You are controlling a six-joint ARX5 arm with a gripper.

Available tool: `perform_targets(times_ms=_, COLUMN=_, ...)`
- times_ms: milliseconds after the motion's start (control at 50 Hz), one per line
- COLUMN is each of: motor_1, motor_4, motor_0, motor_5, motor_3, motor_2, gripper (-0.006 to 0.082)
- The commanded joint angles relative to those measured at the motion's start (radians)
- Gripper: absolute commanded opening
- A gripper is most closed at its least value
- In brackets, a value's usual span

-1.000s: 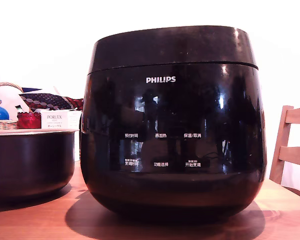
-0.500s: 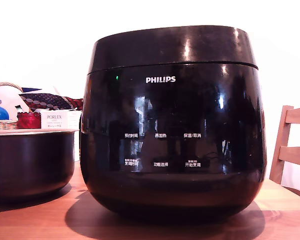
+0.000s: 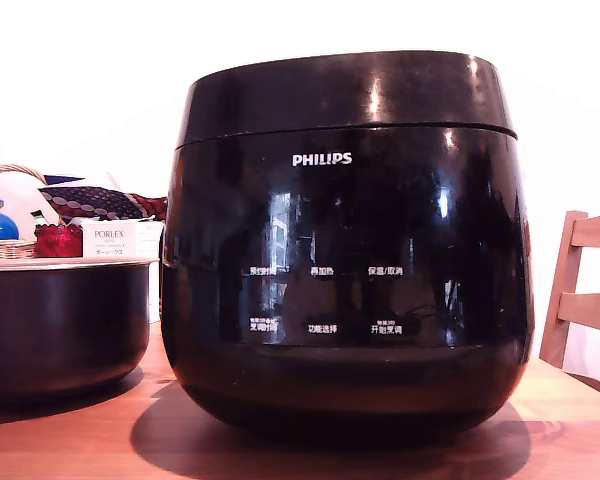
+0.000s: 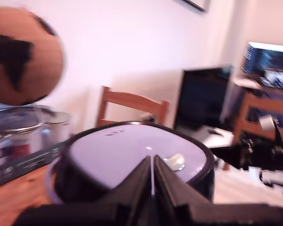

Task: Open the rice cooker by pressing the large metal button on the top of its lid with medium force

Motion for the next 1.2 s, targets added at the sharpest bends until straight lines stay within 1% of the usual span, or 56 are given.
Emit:
perform_targets(times_ms=0, motor_1=0.062, motor_4=-0.014, motor_0=-0.039, motor_5=0.039, motor_3=0.042, motor_2=0.018, gripper=-0.0019)
perform_targets(times_ms=60, motor_1=0.123, motor_4=-0.039, motor_0=-0.079, motor_5=0.039, motor_3=0.075, motor_2=0.032, gripper=-0.0019)
perform_targets(times_ms=80, motor_1=0.145, motor_4=-0.049, motor_0=-0.094, motor_5=0.077, motor_3=0.087, motor_2=0.037, gripper=-0.0019)
perform_targets(times_ms=120, motor_1=0.184, motor_4=-0.068, motor_0=-0.122, motor_5=0.095, motor_3=0.114, motor_2=0.043, gripper=-0.0019)
perform_targets(times_ms=300, motor_1=0.339, motor_4=-0.153, motor_0=-0.242, motor_5=0.124, motor_3=0.251, motor_2=0.050, gripper=-0.0019)
perform_targets(times_ms=440, motor_1=0.438, motor_4=-0.215, motor_0=-0.320, motor_5=0.150, motor_3=0.314, motor_2=0.066, gripper=-0.0019)
perform_targets(times_ms=560, motor_1=0.509, motor_4=-0.242, motor_0=-0.373, motor_5=0.170, motor_3=0.341, motor_2=0.092, gripper=-0.0019)
perform_targets(times_ms=660, motor_1=0.562, motor_4=-0.263, motor_0=-0.414, motor_5=0.183, motor_3=0.340, motor_2=0.128, gripper=-0.0019)
perform_targets(times_ms=700, motor_1=0.582, motor_4=-0.281, motor_0=-0.426, motor_5=0.204, motor_3=0.339, motor_2=0.143, gripper=-0.0019)
perform_targets(times_ms=840, motor_1=0.651, motor_4=-0.303, motor_0=-0.454, motor_5=0.226, motor_3=0.320, motor_2=0.190, gripper=-0.0019)
perform_targets(times_ms=960, motor_1=0.694, motor_4=-0.325, motor_0=-0.460, motor_5=0.251, motor_3=0.254, motor_2=0.213, gripper=-0.0019)
perform_targets(times_ms=980, motor_1=0.700, motor_4=-0.330, motor_0=-0.460, motor_5=0.274, motor_3=0.245, motor_2=0.214, gripper=-0.0019)
perform_targets(times_ms=1160, motor_1=0.737, motor_4=-0.376, motor_0=-0.460, motor_5=0.307, motor_3=0.128, motor_2=0.219, gripper=-0.0019)
perform_targets(times_ms=1180, motor_1=0.738, motor_4=-0.380, motor_0=-0.460, motor_5=0.328, motor_3=0.111, motor_2=0.219, gripper=-0.0019)
